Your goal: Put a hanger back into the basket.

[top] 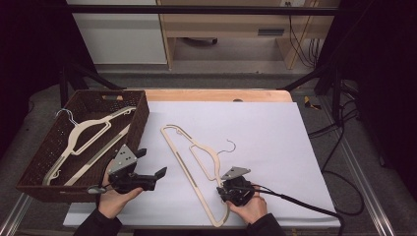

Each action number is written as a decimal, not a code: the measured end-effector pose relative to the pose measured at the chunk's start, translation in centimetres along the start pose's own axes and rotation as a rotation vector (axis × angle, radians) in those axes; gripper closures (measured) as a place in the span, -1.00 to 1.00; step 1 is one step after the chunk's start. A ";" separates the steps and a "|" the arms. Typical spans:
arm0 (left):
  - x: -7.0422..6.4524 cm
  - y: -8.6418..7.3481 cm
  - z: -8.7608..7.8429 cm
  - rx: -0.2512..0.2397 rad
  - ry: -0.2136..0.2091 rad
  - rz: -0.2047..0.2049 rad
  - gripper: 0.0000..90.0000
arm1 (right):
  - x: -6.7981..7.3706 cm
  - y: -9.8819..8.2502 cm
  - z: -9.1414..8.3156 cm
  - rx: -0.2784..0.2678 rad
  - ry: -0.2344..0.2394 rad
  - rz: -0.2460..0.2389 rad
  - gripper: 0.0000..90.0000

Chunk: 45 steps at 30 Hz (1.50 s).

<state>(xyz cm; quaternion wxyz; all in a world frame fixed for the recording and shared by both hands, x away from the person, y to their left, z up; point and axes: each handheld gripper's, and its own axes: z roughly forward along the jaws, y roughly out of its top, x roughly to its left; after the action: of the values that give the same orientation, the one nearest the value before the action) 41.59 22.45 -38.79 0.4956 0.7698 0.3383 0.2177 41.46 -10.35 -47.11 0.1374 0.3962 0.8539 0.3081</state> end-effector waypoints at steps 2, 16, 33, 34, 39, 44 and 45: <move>0.1 0.0 -0.1 0.003 0.000 0.004 -0.83 | -0.2 0.1 -0.1 0.008 0.010 0.016 0.65; -0.3 0.0 0.1 0.011 -0.007 0.010 -0.83 | -2.9 -0.4 -0.9 0.045 -0.072 0.163 0.71; -1.5 0.7 3.7 0.086 -0.065 0.037 -0.83 | -2.9 -0.5 -1.0 0.030 -0.087 0.180 0.76; -1.6 0.9 4.3 0.101 -0.069 0.043 -0.83 | -3.0 -0.5 -1.1 0.028 -0.096 0.163 0.76; -1.8 2.1 7.6 0.137 -0.105 0.046 -0.81 | -3.2 -0.1 -2.2 -0.007 -0.106 0.156 0.77; -1.5 2.7 11.4 0.199 -0.111 0.069 -0.78 | -3.4 0.2 -3.4 -0.039 -0.106 0.148 0.77; -1.4 2.7 12.1 0.208 -0.119 0.069 -0.77 | -3.5 0.1 -3.5 -0.045 -0.108 0.131 0.77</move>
<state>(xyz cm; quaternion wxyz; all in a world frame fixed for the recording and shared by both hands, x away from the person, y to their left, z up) 49.56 13.26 -41.33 0.4246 0.8397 0.3025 0.1521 42.17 -14.41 -44.38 0.1717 0.4641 0.8104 0.3137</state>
